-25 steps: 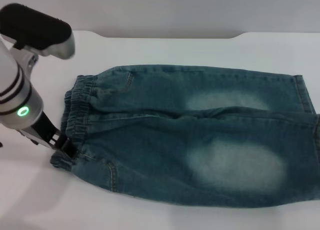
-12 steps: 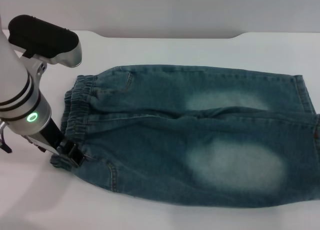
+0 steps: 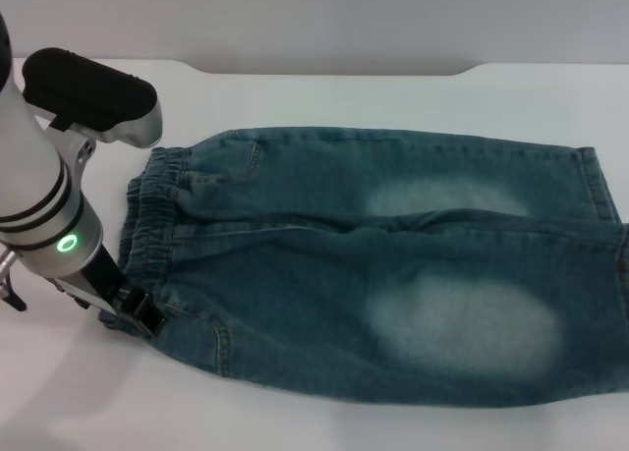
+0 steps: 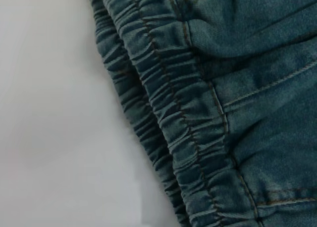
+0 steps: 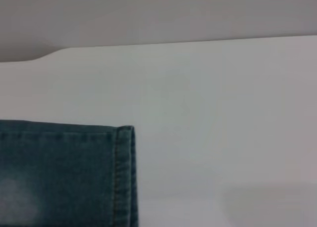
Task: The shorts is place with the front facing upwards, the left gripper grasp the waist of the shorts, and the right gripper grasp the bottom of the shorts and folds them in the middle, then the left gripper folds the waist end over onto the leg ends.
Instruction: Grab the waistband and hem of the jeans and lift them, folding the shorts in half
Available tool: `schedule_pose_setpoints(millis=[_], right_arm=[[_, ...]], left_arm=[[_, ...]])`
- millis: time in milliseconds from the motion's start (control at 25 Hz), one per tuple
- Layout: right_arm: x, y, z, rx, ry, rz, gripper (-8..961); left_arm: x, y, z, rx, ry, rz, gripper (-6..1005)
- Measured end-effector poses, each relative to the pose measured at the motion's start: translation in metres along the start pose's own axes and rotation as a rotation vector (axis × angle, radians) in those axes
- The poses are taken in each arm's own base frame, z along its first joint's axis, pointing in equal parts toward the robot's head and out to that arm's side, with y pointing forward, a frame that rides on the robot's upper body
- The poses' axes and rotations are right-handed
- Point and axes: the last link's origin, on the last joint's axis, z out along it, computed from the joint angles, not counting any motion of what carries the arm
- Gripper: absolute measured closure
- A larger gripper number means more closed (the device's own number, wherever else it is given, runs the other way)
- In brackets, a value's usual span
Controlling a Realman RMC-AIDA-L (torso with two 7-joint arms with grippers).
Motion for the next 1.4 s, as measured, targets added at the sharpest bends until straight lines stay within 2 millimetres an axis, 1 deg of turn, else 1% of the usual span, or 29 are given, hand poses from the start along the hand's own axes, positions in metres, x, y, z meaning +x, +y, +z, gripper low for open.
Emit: schedule_pose_setpoints(millis=[280,680,1080,1240,1400], right_arm=[[0.0006,0.0028,-0.0008,-0.024,-0.006,0.004,249],[0.001,0.0047,-0.0012,-0.028,-0.005,-0.003,248],[-0.0057,0.0072,-0.0085,-0.025,-0.035,-0.021,248],[-0.0058,0.0072,-0.0093,-0.024,-0.036,-0.023,249],[-0.0059,0.0073,-0.0098,-0.024,-0.035,-0.024,249]], left_arm=[[0.0005,0.0022,0.0031,-0.001,0.005,0.008,160],[-0.0015,0.0022,0.0044,-0.004,-0.01,0.006,198],[-0.0019,0.007,0.0058,-0.046,-0.018,0.009,235],[-0.0007,0.0086,0.007,-0.066,-0.01,0.01,465],[-0.0021,0.0061,0.0087,-0.049,-0.014,0.009,505]])
